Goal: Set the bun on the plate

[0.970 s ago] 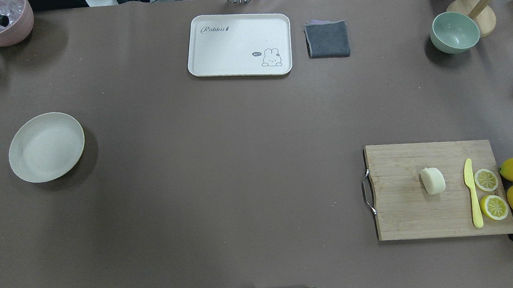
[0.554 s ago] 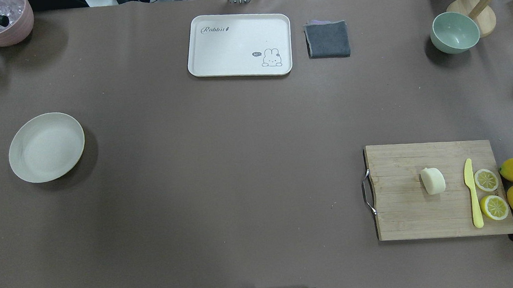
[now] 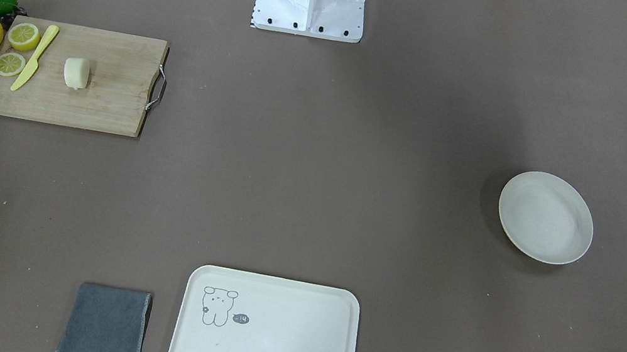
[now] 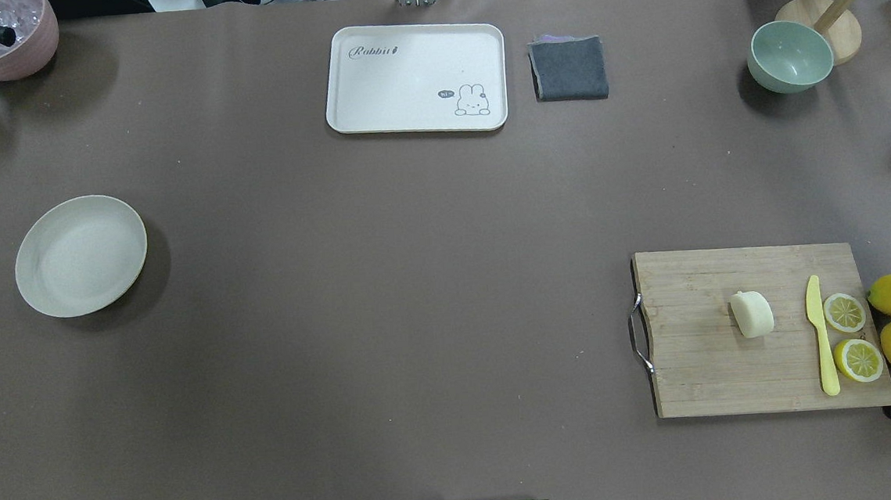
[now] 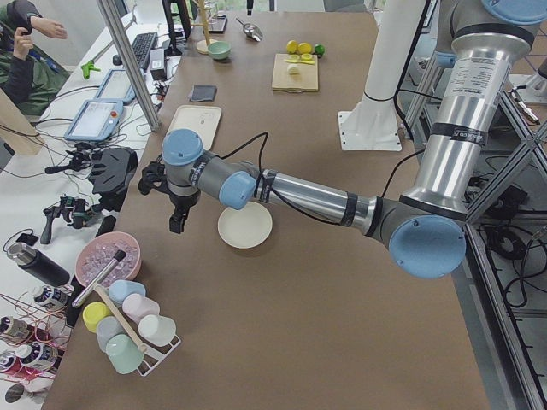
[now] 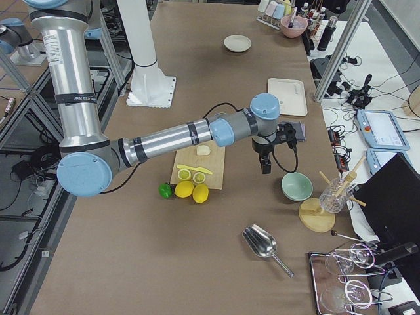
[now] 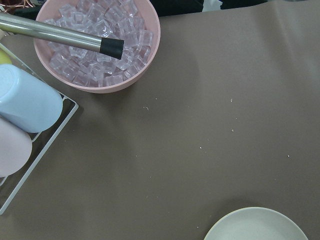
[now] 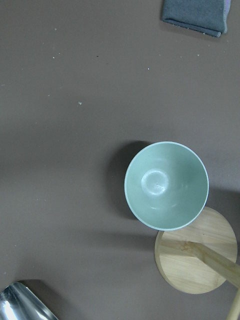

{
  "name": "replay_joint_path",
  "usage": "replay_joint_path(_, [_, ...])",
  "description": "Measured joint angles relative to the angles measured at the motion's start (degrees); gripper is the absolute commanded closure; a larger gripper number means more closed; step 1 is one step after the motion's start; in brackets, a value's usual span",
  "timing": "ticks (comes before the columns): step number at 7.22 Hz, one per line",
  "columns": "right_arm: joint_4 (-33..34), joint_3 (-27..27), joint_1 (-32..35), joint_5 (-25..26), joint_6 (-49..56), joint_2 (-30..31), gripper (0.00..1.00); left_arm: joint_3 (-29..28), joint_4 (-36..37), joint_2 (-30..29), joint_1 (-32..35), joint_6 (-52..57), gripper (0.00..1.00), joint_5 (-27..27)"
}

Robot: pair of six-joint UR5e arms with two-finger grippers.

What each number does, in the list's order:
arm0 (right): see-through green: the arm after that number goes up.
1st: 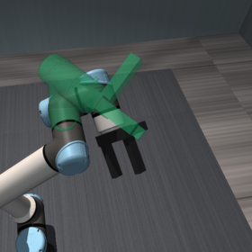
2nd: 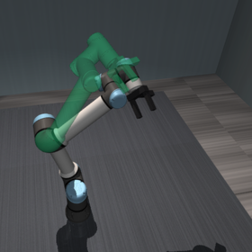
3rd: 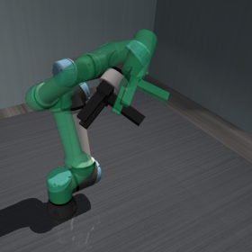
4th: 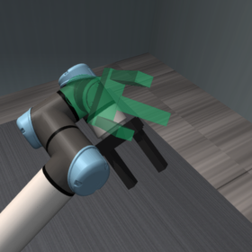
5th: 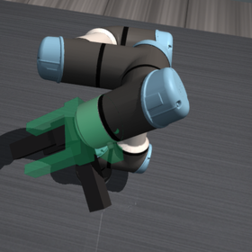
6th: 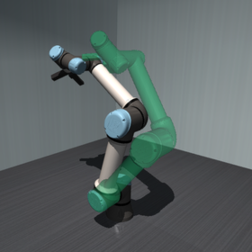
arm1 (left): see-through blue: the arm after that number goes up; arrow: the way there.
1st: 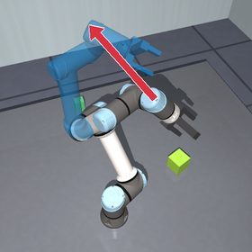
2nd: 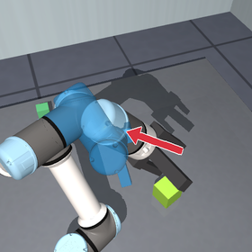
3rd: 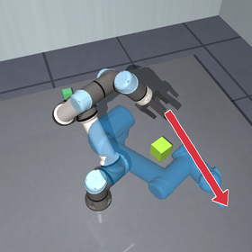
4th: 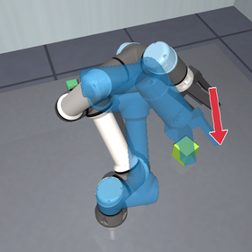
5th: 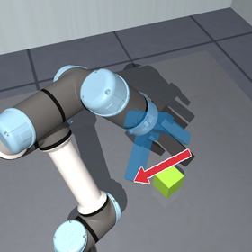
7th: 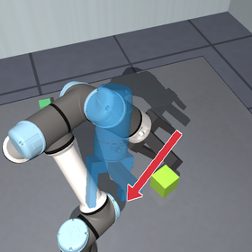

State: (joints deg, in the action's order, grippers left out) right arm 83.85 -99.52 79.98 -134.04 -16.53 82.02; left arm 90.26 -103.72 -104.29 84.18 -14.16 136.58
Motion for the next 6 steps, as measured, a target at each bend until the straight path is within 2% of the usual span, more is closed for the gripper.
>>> replay_joint_path(6, [-0.1,0.4,-0.5,0.1,0.0,-0.4,0.0,0.0,0.0,-2.6,-2.1,0.0,0.02,-0.1])
